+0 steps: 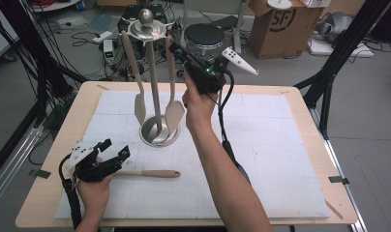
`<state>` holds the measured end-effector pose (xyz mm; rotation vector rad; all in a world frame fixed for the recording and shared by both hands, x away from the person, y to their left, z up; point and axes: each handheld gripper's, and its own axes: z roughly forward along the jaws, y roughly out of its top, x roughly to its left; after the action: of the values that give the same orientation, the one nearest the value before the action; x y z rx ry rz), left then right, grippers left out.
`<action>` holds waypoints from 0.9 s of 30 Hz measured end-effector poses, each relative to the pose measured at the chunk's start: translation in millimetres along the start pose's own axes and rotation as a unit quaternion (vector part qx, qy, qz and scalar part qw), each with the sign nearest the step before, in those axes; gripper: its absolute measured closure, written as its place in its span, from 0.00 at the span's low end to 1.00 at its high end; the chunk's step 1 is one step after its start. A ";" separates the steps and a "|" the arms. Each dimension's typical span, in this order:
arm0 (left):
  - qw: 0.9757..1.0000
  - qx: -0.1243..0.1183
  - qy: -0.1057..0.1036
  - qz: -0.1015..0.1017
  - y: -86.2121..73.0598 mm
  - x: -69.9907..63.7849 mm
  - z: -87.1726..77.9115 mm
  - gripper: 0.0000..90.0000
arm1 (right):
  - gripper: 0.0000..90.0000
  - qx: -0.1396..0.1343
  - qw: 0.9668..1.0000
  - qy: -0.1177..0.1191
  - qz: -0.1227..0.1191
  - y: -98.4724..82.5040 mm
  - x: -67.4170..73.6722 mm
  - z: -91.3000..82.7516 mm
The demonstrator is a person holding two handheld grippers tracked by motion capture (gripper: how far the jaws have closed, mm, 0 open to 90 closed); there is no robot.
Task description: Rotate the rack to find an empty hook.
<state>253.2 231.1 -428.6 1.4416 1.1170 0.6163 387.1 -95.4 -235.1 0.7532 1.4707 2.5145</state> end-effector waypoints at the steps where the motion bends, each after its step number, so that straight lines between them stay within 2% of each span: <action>1: 1.000 0.001 0.000 0.000 -0.2 0.1 0.1 0.26 | 1.00 -0.001 1.000 -0.012 -0.004 2.3 -3.5 -1.2; 3: 1.000 -0.001 0.001 -0.003 -0.1 0.0 -0.4 0.26 | 1.00 -0.003 1.000 -0.027 0.001 5.4 -10.9 -2.5; 5: 1.000 -0.003 0.001 -0.004 0.0 0.5 -1.0 0.26 | 1.00 0.006 0.999 -0.046 0.000 7.3 -19.0 -1.0; 8: 1.000 -0.004 0.002 -0.006 0.1 1.8 -1.9 0.26 | 1.00 0.011 0.998 -0.059 0.011 4.7 -29.1 1.4; 11: 1.000 -0.003 0.002 -0.007 -0.2 2.3 -1.5 0.26 | 1.00 0.044 0.996 -0.075 0.009 -3.7 -37.2 5.8; 13: 1.000 -0.004 0.001 -0.007 -0.1 2.2 -2.3 0.26 | 1.00 0.057 0.995 -0.078 0.007 -8.5 -41.1 9.1; 15: 1.000 -0.006 0.001 -0.008 -0.1 3.1 -2.4 0.26 | 1.00 0.062 0.995 -0.071 0.016 -11.6 -43.0 10.6; 20: 1.000 -0.005 0.001 -0.009 0.0 2.9 -1.6 0.26 | 1.00 0.066 0.996 -0.059 0.009 -15.8 -31.4 13.0; 27: 1.000 -0.003 0.000 -0.005 0.1 0.5 -0.8 0.26 | 1.00 0.083 0.996 -0.034 -0.018 -27.5 -3.5 24.8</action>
<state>252.7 232.0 -428.5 1.4308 1.1203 0.6120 398.4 -63.1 -249.8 0.8219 1.6702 2.3370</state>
